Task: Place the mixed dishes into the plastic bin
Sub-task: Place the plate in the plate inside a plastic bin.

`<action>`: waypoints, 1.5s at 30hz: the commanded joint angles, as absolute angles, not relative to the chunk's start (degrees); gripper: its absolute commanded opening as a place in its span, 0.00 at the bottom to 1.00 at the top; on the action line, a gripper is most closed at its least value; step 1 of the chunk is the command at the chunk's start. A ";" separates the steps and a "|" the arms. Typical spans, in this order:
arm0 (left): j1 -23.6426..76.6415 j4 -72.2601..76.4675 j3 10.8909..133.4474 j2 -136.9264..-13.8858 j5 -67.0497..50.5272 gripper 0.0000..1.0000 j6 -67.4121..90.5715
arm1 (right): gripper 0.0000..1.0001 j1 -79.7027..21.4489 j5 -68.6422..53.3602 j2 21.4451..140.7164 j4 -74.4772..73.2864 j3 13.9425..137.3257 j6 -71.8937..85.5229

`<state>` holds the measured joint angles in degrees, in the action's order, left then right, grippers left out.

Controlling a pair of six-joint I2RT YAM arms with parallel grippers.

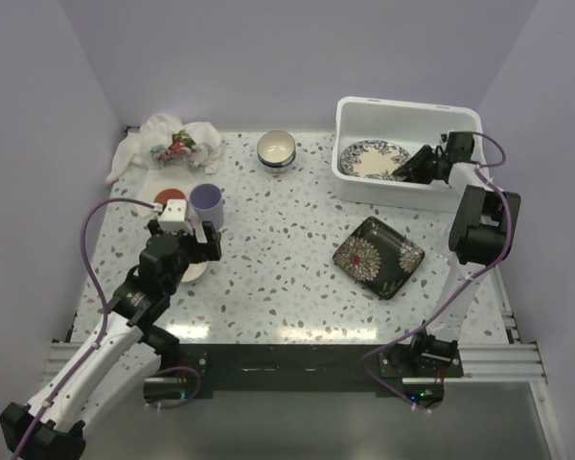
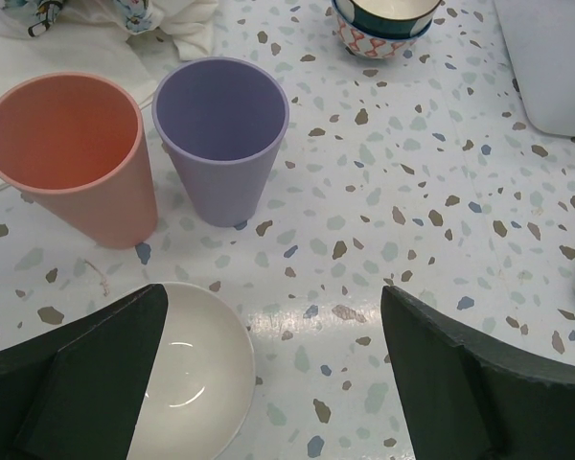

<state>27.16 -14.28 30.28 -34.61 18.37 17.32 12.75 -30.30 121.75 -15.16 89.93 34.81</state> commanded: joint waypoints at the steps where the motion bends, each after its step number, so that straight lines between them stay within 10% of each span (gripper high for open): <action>1: 27.51 -11.69 30.23 -34.01 18.11 0.98 16.35 | 0.39 12.48 -28.57 115.76 -18.80 92.55 29.98; 45: 27.60 -10.64 29.80 -33.05 15.91 0.98 16.52 | 0.77 6.50 -6.77 92.93 -36.21 93.61 16.43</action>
<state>27.20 -14.17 30.09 -33.91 17.02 17.32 6.63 -10.79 102.43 -37.87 95.98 14.57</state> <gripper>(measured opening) 0.976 0.757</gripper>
